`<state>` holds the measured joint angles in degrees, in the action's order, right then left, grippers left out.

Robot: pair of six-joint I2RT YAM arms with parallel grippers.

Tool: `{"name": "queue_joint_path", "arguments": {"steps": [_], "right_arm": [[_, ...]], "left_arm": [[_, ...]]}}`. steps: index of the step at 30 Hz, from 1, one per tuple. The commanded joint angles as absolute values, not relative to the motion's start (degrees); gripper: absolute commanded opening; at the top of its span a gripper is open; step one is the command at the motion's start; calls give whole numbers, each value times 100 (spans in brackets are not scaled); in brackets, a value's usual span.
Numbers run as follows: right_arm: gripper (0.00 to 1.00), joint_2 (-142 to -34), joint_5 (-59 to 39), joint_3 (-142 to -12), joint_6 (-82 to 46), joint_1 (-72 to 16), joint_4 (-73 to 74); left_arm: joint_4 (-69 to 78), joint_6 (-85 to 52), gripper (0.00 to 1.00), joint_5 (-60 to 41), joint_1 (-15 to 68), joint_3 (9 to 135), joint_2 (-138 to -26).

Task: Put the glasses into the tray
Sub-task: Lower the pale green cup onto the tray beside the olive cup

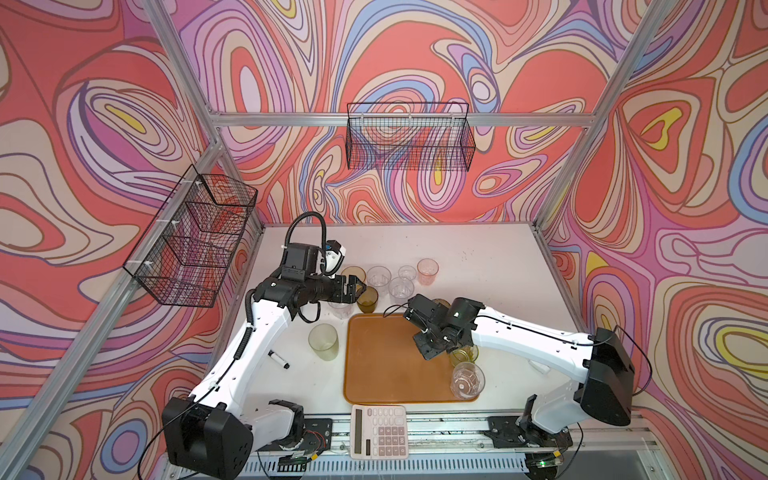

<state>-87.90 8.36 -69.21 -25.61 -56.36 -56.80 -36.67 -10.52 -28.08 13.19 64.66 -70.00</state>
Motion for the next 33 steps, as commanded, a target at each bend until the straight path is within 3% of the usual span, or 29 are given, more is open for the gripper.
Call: {"name": "queue_joint_path", "arguments": {"steps": [1,30,33], "right_arm": [[0,-8860,966,-6812,-2630,-5603,-5486],[0,-9127,971,-6559,-2459,-5465,-5249],[5,-9115,955,-6540,-2457,-5466,-5239]], "left_arm": [[-3740,-949,88,-2848,1354,6521,-6948],[-3757,-941,88,-2821,1354,6522,-6981],[-3761,-941,88,-2821,1354,6522,-6979]]}}
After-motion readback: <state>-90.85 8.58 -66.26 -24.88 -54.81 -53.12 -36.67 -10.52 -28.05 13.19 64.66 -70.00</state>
